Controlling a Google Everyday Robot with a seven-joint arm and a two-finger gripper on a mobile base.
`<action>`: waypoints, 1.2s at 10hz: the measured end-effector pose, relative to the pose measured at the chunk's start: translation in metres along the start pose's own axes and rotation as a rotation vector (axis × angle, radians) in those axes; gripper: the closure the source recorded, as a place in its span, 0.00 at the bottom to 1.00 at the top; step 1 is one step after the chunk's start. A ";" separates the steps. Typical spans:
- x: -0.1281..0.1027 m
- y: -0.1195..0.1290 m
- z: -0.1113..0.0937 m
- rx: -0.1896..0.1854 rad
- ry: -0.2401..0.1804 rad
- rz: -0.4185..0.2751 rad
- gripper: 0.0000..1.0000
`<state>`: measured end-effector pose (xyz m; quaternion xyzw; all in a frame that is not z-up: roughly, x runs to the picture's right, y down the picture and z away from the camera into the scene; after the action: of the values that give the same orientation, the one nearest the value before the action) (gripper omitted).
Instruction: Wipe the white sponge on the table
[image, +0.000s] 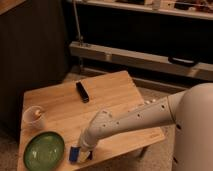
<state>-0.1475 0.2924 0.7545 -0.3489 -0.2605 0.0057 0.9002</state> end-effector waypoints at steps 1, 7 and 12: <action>-0.001 -0.013 -0.003 0.008 0.001 -0.008 0.79; 0.016 -0.098 -0.006 0.040 0.054 -0.002 0.79; 0.038 -0.139 -0.013 0.079 0.113 0.050 0.79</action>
<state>-0.1326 0.1862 0.8523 -0.3193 -0.2001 0.0185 0.9261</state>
